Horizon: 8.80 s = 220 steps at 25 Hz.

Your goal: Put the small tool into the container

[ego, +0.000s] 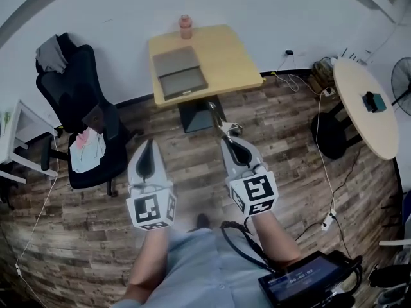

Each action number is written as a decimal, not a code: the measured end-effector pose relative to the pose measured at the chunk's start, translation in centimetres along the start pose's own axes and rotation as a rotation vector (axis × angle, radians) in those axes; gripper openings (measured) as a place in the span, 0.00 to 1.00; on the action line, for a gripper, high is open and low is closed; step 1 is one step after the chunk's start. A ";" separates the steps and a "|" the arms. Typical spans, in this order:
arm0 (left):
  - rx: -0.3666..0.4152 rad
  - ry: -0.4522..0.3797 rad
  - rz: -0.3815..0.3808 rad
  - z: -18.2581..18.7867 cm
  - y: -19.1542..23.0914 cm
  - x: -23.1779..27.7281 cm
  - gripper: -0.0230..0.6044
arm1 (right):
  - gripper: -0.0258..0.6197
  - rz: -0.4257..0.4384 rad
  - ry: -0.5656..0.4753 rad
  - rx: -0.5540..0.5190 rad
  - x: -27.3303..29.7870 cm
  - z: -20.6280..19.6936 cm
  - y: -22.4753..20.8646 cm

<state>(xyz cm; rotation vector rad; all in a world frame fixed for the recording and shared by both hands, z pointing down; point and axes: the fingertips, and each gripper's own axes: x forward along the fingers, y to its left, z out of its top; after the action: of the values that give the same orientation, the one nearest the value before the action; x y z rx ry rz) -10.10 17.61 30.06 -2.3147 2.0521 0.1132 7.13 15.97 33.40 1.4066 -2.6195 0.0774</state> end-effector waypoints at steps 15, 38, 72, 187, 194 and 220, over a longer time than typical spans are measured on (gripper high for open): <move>-0.019 0.108 -0.037 -5.6 0.6 9.9 0.04 | 0.05 -0.035 0.080 0.086 8.5 -3.3 -6.5; 0.094 0.069 -0.005 -3.5 -2.3 32.3 0.04 | 0.05 0.139 0.019 0.141 26.9 1.3 -20.8; 0.023 0.263 0.104 -12.8 12.9 40.8 0.04 | 0.05 0.216 0.305 0.134 44.6 -8.4 -16.3; -0.036 0.039 0.071 -4.4 13.4 40.2 0.04 | 0.25 0.540 0.328 -0.215 43.0 -0.6 -12.7; 0.006 -0.054 0.020 1.3 6.7 38.7 0.04 | 0.04 0.361 0.034 -0.089 36.0 8.5 -13.6; 0.096 -0.052 0.047 1.9 5.2 37.0 0.04 | 0.04 0.120 -0.204 -0.107 34.2 13.3 -15.6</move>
<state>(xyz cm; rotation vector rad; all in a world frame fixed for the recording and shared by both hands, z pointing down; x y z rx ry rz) -10.88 -19.50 25.11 -2.1856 2.0406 0.0740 -0.10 -22.45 25.59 1.2839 -2.8227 -0.1996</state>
